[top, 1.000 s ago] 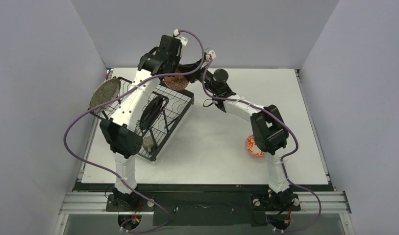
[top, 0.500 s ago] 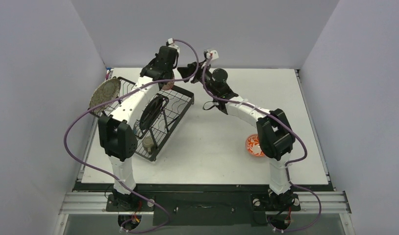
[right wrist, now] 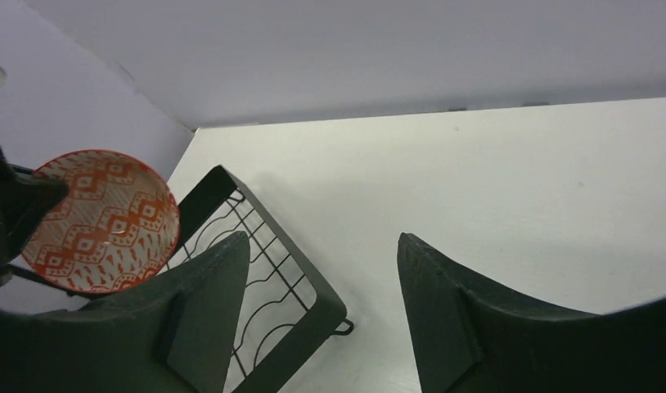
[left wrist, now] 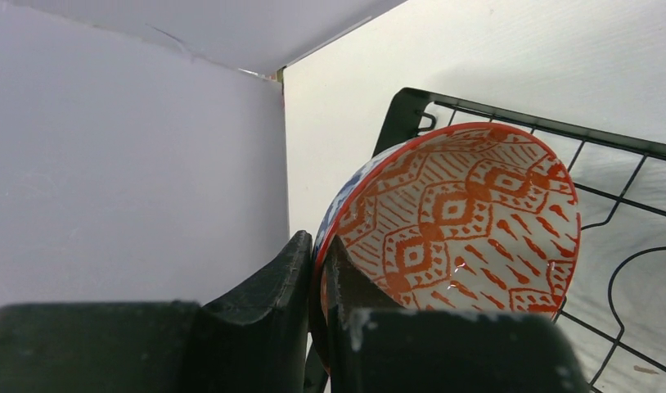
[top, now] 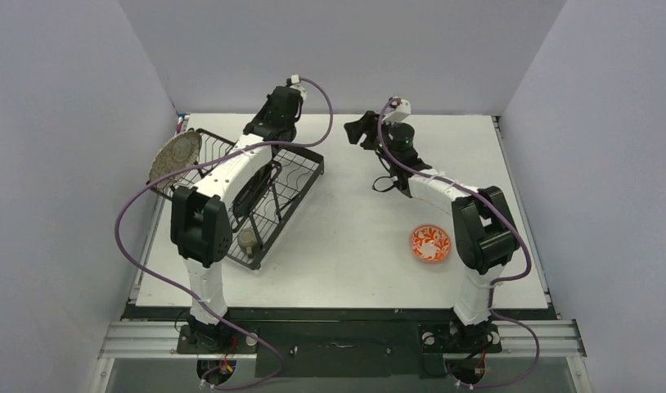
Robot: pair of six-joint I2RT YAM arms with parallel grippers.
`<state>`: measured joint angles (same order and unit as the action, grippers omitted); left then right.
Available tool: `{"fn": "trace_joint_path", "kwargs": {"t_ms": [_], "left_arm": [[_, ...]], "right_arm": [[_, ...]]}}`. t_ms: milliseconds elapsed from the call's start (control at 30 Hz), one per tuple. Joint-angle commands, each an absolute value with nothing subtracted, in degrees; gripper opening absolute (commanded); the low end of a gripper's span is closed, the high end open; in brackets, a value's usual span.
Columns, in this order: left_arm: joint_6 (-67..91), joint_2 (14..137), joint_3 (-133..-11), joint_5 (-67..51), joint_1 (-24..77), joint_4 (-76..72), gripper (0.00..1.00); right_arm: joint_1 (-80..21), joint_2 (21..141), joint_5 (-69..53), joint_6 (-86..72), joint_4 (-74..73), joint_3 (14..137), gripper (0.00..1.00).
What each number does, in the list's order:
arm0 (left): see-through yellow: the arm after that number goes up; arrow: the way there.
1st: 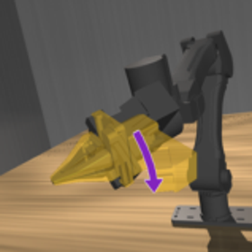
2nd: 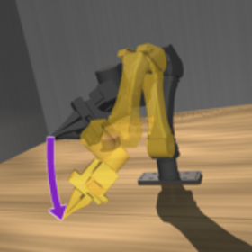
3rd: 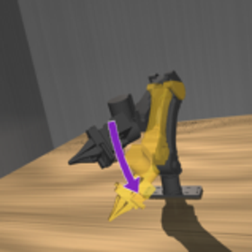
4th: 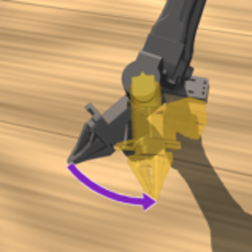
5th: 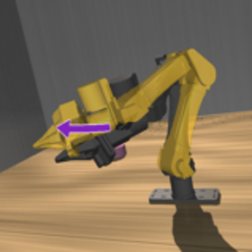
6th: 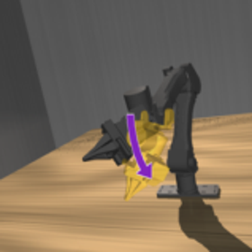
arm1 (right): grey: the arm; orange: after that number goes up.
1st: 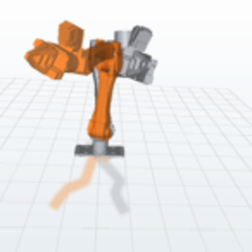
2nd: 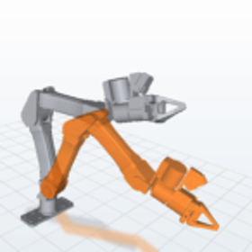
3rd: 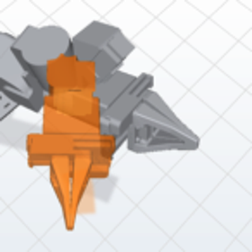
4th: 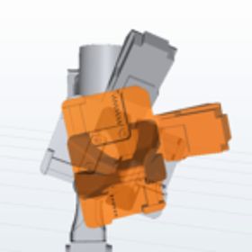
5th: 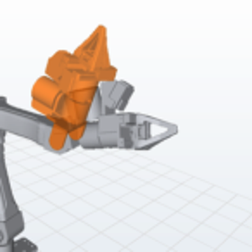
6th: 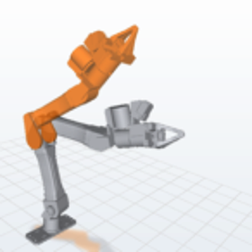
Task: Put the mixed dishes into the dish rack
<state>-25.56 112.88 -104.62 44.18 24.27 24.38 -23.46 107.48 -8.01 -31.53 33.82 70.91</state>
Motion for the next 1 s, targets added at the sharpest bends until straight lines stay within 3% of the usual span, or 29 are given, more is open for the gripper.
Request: {"fn": "trace_joint_path", "kwargs": {"t_ms": [0, 100, 300, 400, 533, 767, 967], "left_arm": [[-24.7, 110.0, -104.8, 42.3, 24.0, 19.4, 0.00], [-22.0, 109.9, -108.4, 39.7, 23.8, 25.0, 0.00], [-12.6, 111.3, -118.4, 32.2, 22.6, 39.4, 0.00], [-8.7, 113.8, -123.8, 29.9, 21.7, 47.2, 0.00], [-7.2, 114.0, -126.1, 27.2, 21.1, 49.8, 0.00], [-5.9, 113.0, -125.7, 23.8, 20.6, 50.8, 0.00], [-5.3, 113.5, -126.2, 21.0, 20.7, 52.0, 0.00]], "right_arm": [[-24.4, 109.2, -16.2, -39.8, 32.8, 77.0, 0.66], [-25.4, 111.1, -19.9, -48.9, 36.9, 79.0, 0.73], [-27.7, 114.7, -22.4, -71.1, 52.9, 77.8, 0.74], [-29.3, 116.1, -22.9, -72.7, 64.5, 75.7, 0.73], [-30.6, 114.0, -19.4, -55.1, 66.0, 70.3, 0.72], [-35.0, 106.3, -18.4, -0.6, 46.7, 67.6, 0.73], [-37.2, 103.7, -20.3, 35.3, 39.2, 65.7, 0.57]]}}
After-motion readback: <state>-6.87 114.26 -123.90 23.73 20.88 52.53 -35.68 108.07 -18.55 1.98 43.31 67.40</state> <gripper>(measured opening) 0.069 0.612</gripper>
